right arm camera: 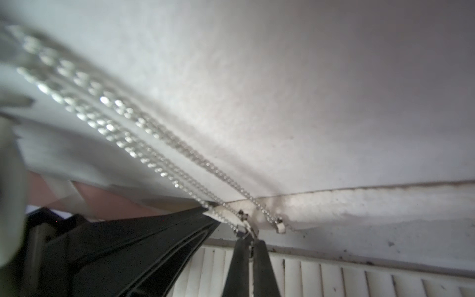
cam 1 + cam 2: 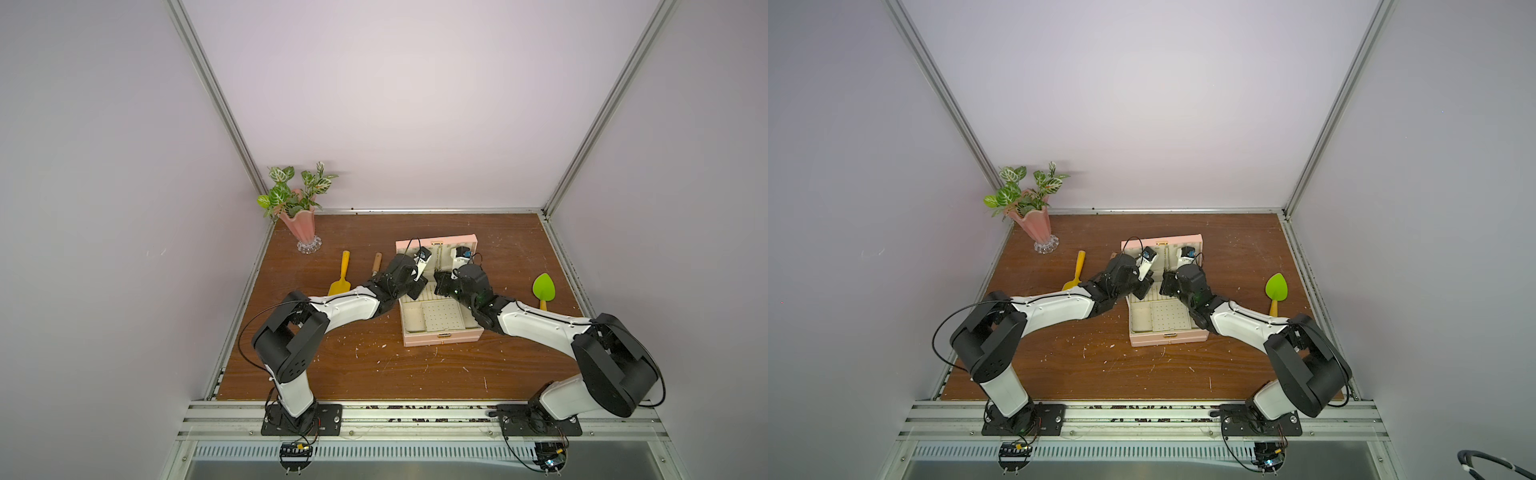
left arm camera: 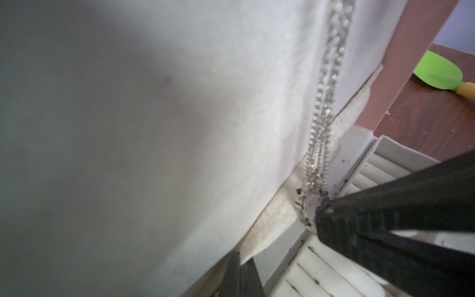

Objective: Put jewelry chain into jewelry box
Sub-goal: Adjust the necklace in the storage slot.

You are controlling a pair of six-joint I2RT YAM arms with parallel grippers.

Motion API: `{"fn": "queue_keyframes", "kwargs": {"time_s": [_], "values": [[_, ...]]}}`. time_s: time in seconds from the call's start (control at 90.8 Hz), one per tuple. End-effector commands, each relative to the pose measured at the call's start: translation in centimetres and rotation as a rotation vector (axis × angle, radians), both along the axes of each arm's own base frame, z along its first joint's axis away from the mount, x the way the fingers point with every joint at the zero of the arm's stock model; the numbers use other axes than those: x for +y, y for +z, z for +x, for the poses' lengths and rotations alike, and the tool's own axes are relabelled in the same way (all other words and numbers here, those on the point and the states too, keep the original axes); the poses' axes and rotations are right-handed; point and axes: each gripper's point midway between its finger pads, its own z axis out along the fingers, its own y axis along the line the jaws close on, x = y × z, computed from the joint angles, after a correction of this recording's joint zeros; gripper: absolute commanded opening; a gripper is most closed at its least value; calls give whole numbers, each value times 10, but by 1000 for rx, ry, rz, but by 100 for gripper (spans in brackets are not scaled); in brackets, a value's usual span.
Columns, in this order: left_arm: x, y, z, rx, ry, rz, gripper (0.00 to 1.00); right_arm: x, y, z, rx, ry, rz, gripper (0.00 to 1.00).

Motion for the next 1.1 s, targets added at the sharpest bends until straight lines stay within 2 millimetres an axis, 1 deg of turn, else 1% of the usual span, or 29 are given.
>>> {"fn": "queue_keyframes", "kwargs": {"time_s": [0.0,0.066,0.099,0.165,0.209,0.308,0.407,0.484,0.561,0.749,0.914,1.09], "values": [[-5,18,3,-32,-1,-76,1,1,15,1,-35,4,31,10],[-5,17,3,-32,-2,-75,1,-4,21,-2,-51,-6,24,23],[-5,17,3,-32,-4,-75,1,-7,25,-3,-62,-14,21,26],[-5,18,3,-33,-4,-77,1,-15,31,-7,-79,-30,10,32],[-5,19,3,-35,-5,-79,1,-19,34,-9,-90,-41,0,33],[-6,20,3,-36,-4,-82,1,-32,41,-11,-121,-84,-29,33],[-6,21,3,-35,-7,-84,1,-34,41,-8,-135,-97,-46,30],[-6,21,2,-33,-8,-87,1,-31,39,-3,-137,-95,-44,27],[-6,21,2,-31,-9,-89,1,-26,33,0,-131,-88,-48,26],[-6,21,1,-34,-14,-85,1,-20,27,7,-142,-94,-54,27],[-6,22,0,-35,-17,-85,1,-18,27,14,-155,-99,-57,28],[-6,24,0,-39,-20,-88,1,-11,28,19,-159,-83,-50,28]]}}
